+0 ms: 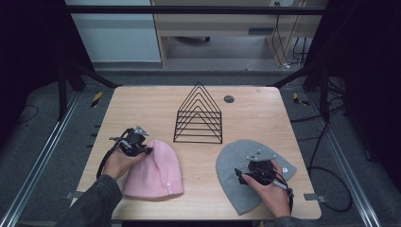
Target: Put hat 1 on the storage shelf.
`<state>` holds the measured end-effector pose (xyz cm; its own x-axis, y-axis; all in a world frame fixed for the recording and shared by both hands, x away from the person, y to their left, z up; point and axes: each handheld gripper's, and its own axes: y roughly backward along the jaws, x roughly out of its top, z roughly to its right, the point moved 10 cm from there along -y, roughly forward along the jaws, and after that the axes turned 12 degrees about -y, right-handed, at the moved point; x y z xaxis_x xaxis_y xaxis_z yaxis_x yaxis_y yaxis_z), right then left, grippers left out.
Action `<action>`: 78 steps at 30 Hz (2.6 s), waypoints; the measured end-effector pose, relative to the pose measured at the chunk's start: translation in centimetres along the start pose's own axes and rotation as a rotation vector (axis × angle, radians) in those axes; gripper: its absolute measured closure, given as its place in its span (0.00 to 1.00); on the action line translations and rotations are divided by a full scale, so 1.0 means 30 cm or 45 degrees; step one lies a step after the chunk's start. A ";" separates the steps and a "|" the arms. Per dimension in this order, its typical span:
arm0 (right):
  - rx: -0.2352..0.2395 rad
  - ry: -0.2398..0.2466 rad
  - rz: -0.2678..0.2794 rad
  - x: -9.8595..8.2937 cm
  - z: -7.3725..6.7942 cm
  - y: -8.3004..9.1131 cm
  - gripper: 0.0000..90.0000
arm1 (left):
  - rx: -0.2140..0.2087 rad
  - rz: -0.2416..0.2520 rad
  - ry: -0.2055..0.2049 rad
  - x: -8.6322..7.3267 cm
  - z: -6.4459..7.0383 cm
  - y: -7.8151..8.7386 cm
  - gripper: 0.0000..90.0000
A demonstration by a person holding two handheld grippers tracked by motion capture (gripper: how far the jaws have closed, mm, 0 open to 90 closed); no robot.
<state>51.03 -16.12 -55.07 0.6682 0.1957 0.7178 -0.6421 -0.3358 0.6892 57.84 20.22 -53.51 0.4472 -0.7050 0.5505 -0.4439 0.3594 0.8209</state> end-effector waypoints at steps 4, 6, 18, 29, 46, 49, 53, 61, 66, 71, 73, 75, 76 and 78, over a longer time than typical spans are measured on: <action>-0.010 0.012 0.003 0.001 0.001 -0.002 0.23 | 0.018 0.079 -0.035 0.028 0.016 0.081 0.91; -0.007 0.013 0.003 0.002 -0.004 0.001 0.23 | 0.024 0.114 -0.063 0.046 0.033 0.125 0.91; 0.001 0.019 0.027 0.012 -0.012 0.011 0.23 | 0.035 0.249 -0.248 0.164 0.138 0.332 0.91; -0.004 0.115 0.017 0.011 -0.047 0.003 0.21 | 0.011 0.309 -0.321 0.257 0.173 0.442 0.91; 0.187 0.224 0.060 0.152 -0.287 0.044 0.28 | 0.042 0.309 -0.393 0.360 0.135 0.519 0.91; 0.221 0.232 0.058 0.185 -0.329 0.051 0.31 | 0.059 0.326 -0.397 0.385 0.131 0.548 0.91; 0.241 0.284 0.079 0.229 -0.397 0.057 0.37 | 0.073 0.341 -0.387 0.411 0.124 0.572 0.91; 0.365 0.279 0.068 0.258 -0.521 0.031 0.40 | 0.081 0.370 -0.423 0.449 0.152 0.642 0.91; 0.436 0.226 0.101 0.264 -0.575 0.002 0.49 | 0.065 0.394 -0.424 0.467 0.159 0.664 0.91; 0.502 0.211 0.103 0.278 -0.629 -0.006 0.50 | 0.066 0.394 -0.443 0.473 0.176 0.668 0.91; 0.516 0.202 0.104 0.283 -0.639 -0.007 0.50 | 0.063 0.398 -0.448 0.475 0.182 0.669 0.91; 0.534 0.195 0.090 0.278 -0.646 -0.016 0.53 | 0.056 0.408 -0.447 0.477 0.194 0.670 0.91; 0.547 0.200 0.082 0.274 -0.650 -0.021 0.56 | 0.054 0.409 -0.461 0.481 0.200 0.672 0.91; 0.556 0.216 0.068 0.268 -0.655 -0.025 0.64 | 0.041 0.418 -0.457 0.485 0.204 0.676 0.91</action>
<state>49.51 3.80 -47.89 0.5444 0.3030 0.7822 -0.4312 -0.6987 0.5708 50.58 13.51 -29.79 -0.0137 -0.7260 0.6875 -0.5431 0.5828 0.6045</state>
